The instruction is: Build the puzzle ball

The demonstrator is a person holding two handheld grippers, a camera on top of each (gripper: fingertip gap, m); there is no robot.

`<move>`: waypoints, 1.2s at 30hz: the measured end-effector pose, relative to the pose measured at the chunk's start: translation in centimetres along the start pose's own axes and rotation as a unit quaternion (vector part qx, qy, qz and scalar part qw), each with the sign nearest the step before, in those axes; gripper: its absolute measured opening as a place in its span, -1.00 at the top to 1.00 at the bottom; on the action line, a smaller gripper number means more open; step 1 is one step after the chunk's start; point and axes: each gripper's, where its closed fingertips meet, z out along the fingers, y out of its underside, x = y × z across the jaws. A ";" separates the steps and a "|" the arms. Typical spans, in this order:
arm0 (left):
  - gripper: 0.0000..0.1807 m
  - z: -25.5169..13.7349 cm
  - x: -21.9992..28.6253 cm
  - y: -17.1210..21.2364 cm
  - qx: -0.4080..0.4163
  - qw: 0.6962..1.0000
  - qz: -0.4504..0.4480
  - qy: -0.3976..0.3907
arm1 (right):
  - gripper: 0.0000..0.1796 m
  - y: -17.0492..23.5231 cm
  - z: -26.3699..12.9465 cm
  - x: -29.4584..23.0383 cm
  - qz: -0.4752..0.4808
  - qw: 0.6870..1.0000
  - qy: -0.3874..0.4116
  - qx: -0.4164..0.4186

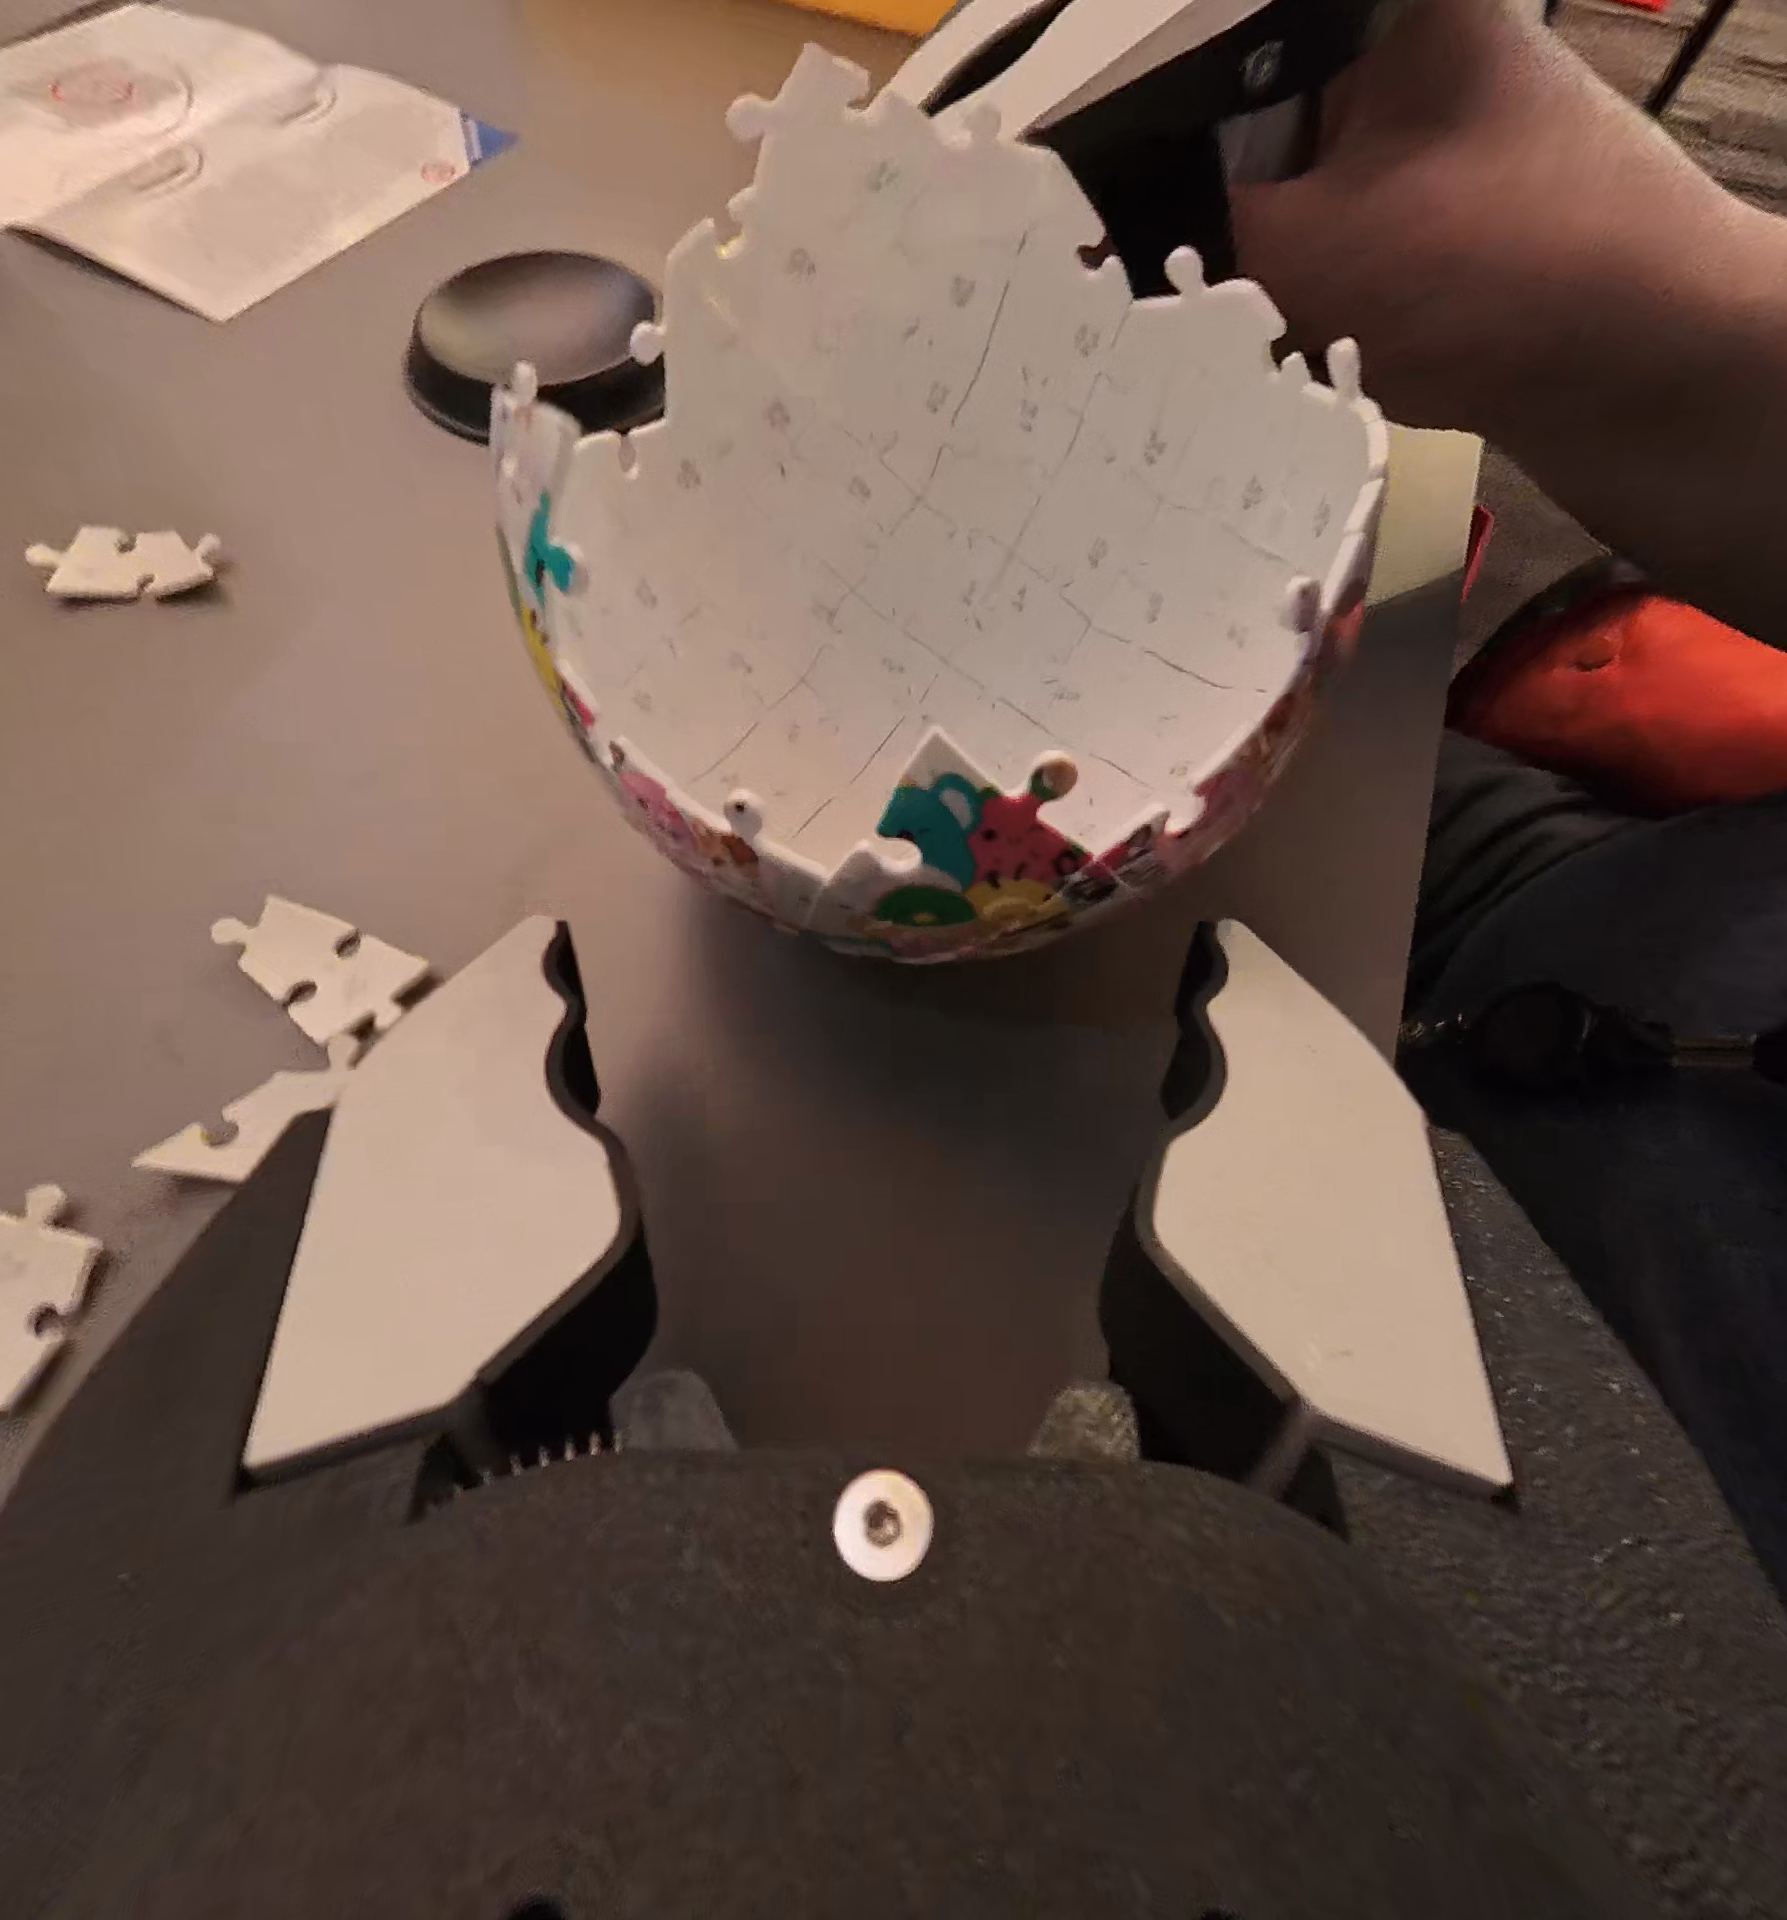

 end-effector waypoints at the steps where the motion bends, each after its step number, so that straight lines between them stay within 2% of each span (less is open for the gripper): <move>1: -0.22 -0.1 0.0 0.0 0.006 1.000 -0.013 -0.013 | 0.97 0.0 0.0 0.0 -0.001 1.000 -0.001 -0.001; 7: -0.35 0.1 0.9 -0.8 0.032 0.995 -0.074 -0.064 | 0.97 0.5 -0.2 -0.1 0.000 1.000 -0.007 -0.009; 10: -0.38 0.7 0.7 -0.8 0.021 0.993 -0.073 -0.091 | 0.97 0.1 -0.5 0.3 -0.007 1.000 -0.003 -0.006; 13: -0.38 1.2 1.2 -0.6 0.007 0.994 -0.074 -0.086 | 0.97 -1.5 -1.1 1.1 -0.018 1.000 -0.005 0.010; 19: -0.39 1.6 1.7 -0.4 -0.007 0.995 -0.047 -0.084 | 0.97 -4.9 -1.0 0.4 -0.010 0.993 -0.116 0.029; 26: -0.35 2.3 1.4 -0.4 -0.023 0.995 -0.026 -0.093 | 0.97 -4.1 0.8 0.4 0.002 0.990 -0.141 -0.003; 36: -0.26 1.9 0.7 -0.7 -0.005 0.995 -0.047 -0.083 | 0.97 -2.8 0.7 0.3 0.041 0.983 -0.179 -0.010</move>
